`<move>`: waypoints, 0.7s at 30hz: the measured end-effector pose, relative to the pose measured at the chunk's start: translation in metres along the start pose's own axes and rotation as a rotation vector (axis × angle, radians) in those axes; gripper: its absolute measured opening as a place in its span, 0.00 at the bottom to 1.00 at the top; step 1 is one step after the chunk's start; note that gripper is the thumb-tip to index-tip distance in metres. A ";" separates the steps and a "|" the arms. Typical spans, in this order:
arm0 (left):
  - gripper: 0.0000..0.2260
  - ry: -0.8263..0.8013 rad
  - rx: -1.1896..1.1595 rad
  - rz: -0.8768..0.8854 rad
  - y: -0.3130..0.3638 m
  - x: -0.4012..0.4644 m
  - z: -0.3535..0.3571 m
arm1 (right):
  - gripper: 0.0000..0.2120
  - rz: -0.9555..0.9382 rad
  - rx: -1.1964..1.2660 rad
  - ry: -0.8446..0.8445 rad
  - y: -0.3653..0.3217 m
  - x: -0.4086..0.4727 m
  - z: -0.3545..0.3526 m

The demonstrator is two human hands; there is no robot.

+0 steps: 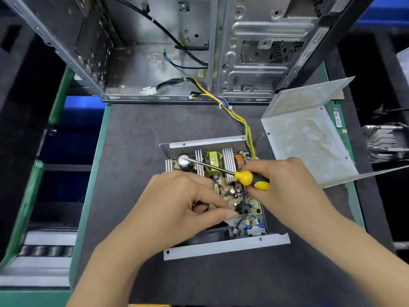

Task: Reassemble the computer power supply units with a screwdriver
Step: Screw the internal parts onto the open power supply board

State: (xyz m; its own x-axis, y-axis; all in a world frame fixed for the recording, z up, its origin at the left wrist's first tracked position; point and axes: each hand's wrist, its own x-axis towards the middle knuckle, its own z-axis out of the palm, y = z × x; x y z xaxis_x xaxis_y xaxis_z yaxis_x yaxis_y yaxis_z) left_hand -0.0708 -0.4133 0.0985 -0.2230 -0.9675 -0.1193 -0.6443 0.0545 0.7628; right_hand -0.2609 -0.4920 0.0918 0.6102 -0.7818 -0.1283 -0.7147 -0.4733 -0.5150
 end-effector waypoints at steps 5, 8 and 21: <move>0.16 -0.035 0.023 0.042 -0.003 -0.004 -0.001 | 0.05 0.009 -0.017 0.082 0.000 -0.004 0.008; 0.15 -0.104 -0.028 0.037 -0.002 -0.004 -0.004 | 0.06 0.012 -0.014 0.097 0.000 -0.005 0.009; 0.12 -0.221 -0.091 -0.037 0.001 -0.006 -0.010 | 0.03 0.024 -0.047 0.009 0.001 0.006 0.004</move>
State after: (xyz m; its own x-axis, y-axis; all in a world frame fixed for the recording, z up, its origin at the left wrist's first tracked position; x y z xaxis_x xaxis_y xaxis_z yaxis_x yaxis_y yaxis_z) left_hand -0.0629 -0.4101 0.1059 -0.3612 -0.8905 -0.2768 -0.5890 -0.0123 0.8080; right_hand -0.2568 -0.4955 0.0876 0.5897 -0.7967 -0.1326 -0.7446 -0.4727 -0.4713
